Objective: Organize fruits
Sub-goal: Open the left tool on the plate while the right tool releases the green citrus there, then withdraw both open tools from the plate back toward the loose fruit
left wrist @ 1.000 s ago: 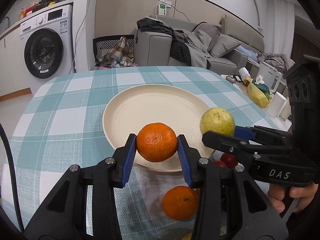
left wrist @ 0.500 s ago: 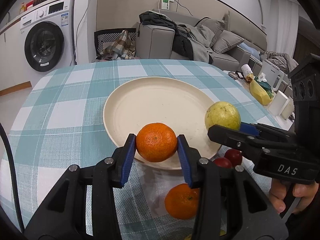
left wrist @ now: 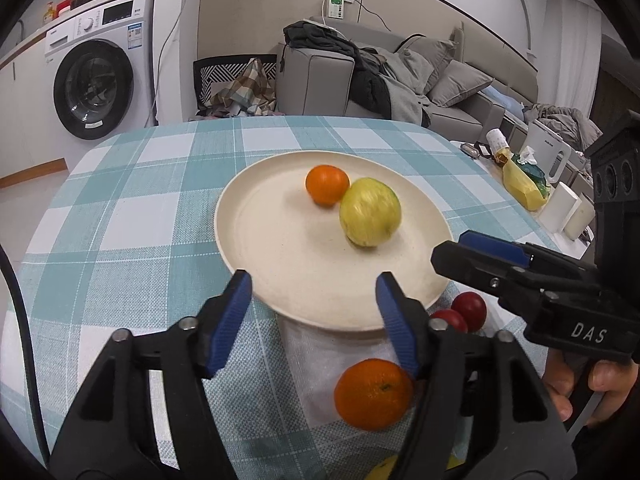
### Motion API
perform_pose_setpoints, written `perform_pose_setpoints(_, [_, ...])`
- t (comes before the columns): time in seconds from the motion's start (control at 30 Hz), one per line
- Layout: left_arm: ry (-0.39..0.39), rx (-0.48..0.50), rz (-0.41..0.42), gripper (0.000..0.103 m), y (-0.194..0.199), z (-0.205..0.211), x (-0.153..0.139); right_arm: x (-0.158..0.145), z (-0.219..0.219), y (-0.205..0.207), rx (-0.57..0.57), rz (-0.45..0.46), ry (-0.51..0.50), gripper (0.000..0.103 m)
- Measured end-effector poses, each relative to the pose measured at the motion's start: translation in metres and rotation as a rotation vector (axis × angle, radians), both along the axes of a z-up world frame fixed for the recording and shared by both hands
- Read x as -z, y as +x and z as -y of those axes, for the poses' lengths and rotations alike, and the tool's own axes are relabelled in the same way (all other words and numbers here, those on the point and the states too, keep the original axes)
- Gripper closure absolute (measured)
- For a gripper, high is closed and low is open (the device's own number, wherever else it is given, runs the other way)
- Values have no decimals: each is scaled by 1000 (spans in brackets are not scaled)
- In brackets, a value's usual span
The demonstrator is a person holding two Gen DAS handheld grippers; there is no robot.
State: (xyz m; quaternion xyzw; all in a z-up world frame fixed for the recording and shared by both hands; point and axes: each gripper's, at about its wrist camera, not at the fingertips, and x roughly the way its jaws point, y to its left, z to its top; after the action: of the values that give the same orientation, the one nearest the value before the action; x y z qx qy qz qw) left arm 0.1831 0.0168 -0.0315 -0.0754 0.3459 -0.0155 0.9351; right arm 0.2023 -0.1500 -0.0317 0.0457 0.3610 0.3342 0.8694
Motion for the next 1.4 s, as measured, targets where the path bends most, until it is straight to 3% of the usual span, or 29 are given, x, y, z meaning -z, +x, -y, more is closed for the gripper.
perform_pose_setpoints(0.33, [39, -42, 36, 9, -33, -4, -11, -5, 4, -15, -6, 56, -44, 1])
perform_pose_setpoints(0.43, [52, -66, 46, 1, -45, -6, -14, -4, 7, -19, -23, 51, -25, 0])
perform_pose_setpoints(1.0, [79, -53, 71, 1, -92, 0, -19, -4, 23, -38, -20, 61, -61, 0])
perform_pose_setpoints(1.4, [72, -67, 24, 1, -108, -6, -11, -1, 26, -54, -58, 51, -103, 0])
